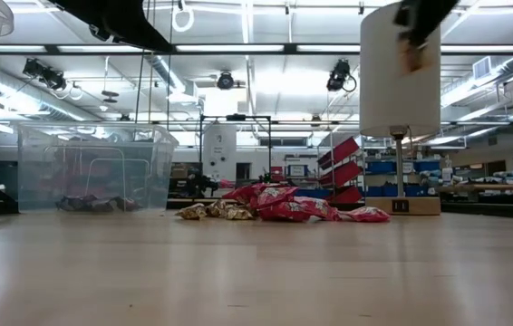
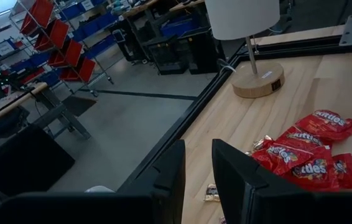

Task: Sort candy
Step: Put the gold chocolate into the bottom right transparent bin

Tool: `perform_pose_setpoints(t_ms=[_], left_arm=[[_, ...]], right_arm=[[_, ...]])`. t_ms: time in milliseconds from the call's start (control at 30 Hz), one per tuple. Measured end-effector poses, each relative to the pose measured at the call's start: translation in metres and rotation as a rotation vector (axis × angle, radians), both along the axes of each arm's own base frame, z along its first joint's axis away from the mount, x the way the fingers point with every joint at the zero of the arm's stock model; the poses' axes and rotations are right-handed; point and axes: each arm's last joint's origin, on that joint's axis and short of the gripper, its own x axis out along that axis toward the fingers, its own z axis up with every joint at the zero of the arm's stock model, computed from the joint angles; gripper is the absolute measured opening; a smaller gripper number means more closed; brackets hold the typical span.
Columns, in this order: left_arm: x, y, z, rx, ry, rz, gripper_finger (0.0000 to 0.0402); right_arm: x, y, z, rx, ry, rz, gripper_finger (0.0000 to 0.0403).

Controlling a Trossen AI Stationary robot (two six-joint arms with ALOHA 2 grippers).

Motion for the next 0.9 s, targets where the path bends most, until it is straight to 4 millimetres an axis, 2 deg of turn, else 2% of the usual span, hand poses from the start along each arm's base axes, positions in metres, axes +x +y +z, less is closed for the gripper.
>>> perform_pose_setpoints(t_ms=[200,367,533,633,900], left_arm=[[0.0,0.0,0.0,0.0,-0.001,0.0,0.0082],[0.0,0.0,0.0,-0.001,-0.001,0.0,0.0082],[0.0,0.0,0.0,-0.001,-0.001,0.0,0.0082],[0.0,0.0,0.0,-0.001,-0.001,0.0,0.0082],[0.0,0.0,0.0,-0.001,-0.001,0.0,0.0082]], right_arm=[[-0.04,0.007,0.019,0.097,0.01,-0.143,0.0],[-0.063,0.016,0.021,0.22,0.14,-0.286,0.0],[-0.079,0.029,0.019,0.304,0.311,-0.34,0.0],[-0.085,0.036,0.016,0.3,0.352,-0.333,0.0],[-0.094,0.047,-0.009,0.255,0.437,-0.368,0.0]])
